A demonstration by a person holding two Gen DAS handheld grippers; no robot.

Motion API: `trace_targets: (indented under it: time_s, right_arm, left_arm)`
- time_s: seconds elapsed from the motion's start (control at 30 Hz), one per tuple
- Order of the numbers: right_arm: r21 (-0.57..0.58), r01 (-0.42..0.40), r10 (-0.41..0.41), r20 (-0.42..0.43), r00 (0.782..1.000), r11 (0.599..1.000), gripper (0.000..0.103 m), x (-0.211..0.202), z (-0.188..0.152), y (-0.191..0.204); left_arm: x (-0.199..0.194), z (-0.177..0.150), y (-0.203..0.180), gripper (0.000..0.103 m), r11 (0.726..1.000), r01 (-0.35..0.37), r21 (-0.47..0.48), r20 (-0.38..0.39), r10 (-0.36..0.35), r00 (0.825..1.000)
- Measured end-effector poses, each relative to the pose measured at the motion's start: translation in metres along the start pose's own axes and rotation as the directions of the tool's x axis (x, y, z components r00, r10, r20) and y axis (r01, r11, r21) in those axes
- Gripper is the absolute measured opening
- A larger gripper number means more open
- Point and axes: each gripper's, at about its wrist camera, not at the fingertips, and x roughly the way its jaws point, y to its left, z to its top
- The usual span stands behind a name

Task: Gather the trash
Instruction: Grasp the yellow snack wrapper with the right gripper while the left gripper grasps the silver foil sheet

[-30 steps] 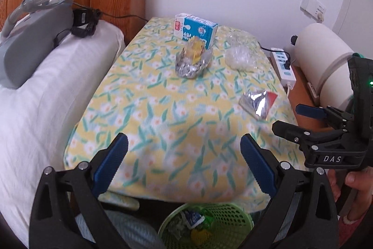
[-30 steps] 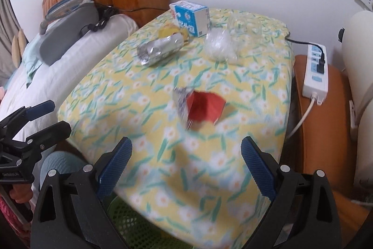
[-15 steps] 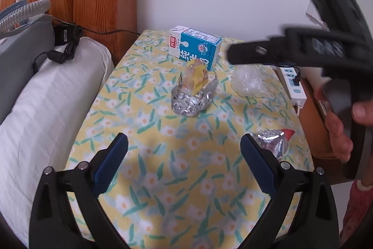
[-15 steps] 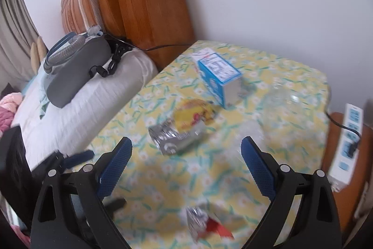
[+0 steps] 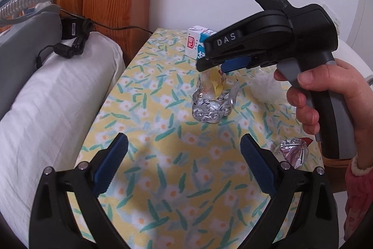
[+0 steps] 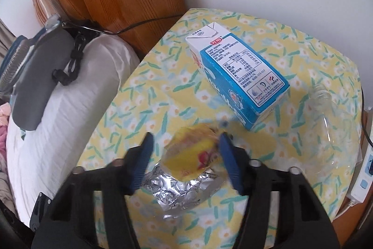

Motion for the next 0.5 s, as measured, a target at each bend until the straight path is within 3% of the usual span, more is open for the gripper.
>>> trace_targets:
  time_s: [0.07, 0.1, 0.2, 0.5]
  right_arm:
    - [0.000, 0.003, -0.003, 0.000, 1.000, 1.000, 0.040, 0.001, 0.000, -0.001]
    - [-0.002, 0.004, -0.004, -0.002, 1.000, 1.000, 0.030, 0.001, 0.000, -0.001]
    - [-0.006, 0.000, 0.000, 0.003, 1.000, 1.000, 0.017, -0.001, -0.001, -0.001]
    - [-0.001, -0.033, 0.033, 0.043, 0.999, 0.999, 0.007, -0.013, -0.004, -0.002]
  left_arm:
    - [0.000, 0.000, 0.002, 0.093, 1.000, -0.002, -0.007, 0.000, 0.002, 1.000]
    - [0.000, 0.000, 0.003, 0.093, 1.000, -0.005, -0.008, 0.000, 0.005, 1.000]
    - [-0.003, -0.001, 0.003, 0.093, 1.000, -0.008, -0.012, 0.003, 0.008, 1.000]
    - [-0.008, -0.002, -0.001, 0.093, 1.000, -0.010, -0.005, 0.005, 0.010, 1.000]
